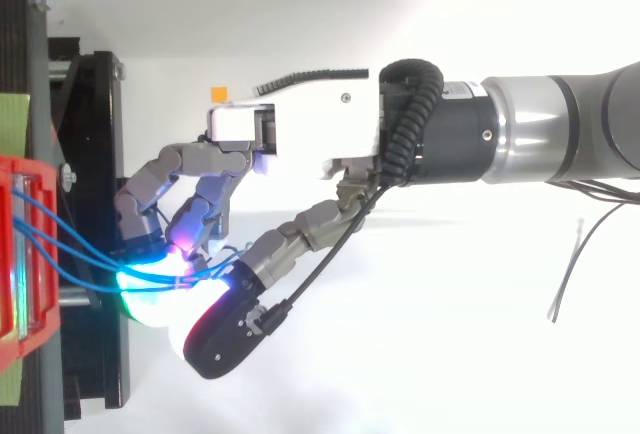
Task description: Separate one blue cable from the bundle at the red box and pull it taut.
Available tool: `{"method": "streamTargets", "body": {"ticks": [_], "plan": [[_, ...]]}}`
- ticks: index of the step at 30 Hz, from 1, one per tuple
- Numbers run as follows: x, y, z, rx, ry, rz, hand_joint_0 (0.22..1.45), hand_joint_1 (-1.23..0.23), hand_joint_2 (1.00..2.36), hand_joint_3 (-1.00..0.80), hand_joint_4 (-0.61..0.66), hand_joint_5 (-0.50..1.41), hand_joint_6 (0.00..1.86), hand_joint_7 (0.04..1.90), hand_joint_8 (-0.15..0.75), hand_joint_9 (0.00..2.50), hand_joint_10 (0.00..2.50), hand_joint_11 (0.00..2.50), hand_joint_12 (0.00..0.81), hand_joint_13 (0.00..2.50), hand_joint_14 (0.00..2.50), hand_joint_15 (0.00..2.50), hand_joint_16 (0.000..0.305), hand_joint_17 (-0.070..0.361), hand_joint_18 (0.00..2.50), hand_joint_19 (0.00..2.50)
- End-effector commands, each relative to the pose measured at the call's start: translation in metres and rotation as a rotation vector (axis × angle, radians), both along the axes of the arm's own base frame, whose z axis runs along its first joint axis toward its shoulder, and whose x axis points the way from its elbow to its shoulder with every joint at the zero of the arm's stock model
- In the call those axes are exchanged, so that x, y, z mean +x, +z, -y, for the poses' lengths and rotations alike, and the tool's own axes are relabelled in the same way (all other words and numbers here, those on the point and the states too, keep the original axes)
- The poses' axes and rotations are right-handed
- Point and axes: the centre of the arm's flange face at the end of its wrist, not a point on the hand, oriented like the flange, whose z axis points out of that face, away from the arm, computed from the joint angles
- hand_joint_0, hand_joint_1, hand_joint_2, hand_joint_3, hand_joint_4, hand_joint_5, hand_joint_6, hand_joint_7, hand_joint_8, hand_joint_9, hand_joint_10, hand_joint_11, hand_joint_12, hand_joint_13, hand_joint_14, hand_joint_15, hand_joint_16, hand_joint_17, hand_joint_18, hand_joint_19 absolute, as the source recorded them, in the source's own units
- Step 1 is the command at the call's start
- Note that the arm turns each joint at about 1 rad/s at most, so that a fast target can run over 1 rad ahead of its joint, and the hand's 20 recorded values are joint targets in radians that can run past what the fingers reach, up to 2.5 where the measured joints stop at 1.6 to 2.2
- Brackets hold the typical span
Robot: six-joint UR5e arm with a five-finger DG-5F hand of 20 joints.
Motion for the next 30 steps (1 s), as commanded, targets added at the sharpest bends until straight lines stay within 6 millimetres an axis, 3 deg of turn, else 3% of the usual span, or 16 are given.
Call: {"method": "streamTargets", "body": {"ticks": [1, 11, 16, 25, 30], "plan": [[0.0002, 0.0003, 0.0002, 0.000, 0.000, 0.002, 0.63, -0.64, 1.00, -0.46, 0.17, -0.16, 0.78, 1.04, 0.396, 0.99, 0.02, 0.99, 0.389, 0.82, 0.02, 0.54, 0.049, 0.110, 0.86, 0.69], [-0.0003, 0.0004, 0.0040, -0.001, 0.005, 0.004, 0.62, -0.54, 1.00, -0.50, 0.18, -0.16, 0.78, 1.03, 0.401, 0.98, 0.02, 0.99, 0.388, 0.81, 0.02, 0.54, 0.049, 0.110, 0.84, 0.67], [-0.0001, 0.0010, 0.0033, -0.001, 0.012, 0.004, 0.64, -0.55, 1.01, -0.39, 0.17, -0.16, 0.78, 1.02, 0.398, 0.98, 0.02, 0.98, 0.387, 0.79, 0.02, 0.53, 0.049, 0.109, 0.81, 0.68], [-0.0002, 0.0019, 0.0046, -0.002, 0.020, 0.002, 0.64, -0.69, 1.02, -0.26, 0.19, -0.18, 0.81, 1.02, 0.397, 0.94, 0.02, 1.00, 0.394, 0.78, 0.02, 0.53, 0.050, 0.112, 0.81, 0.69], [0.0003, 0.0046, 0.0055, -0.001, 0.022, 0.007, 0.67, -0.76, 1.02, -0.28, 0.19, -0.20, 0.83, 1.00, 0.395, 0.93, 0.02, 1.01, 0.395, 0.79, 0.02, 0.53, 0.050, 0.113, 0.83, 0.68]]}}
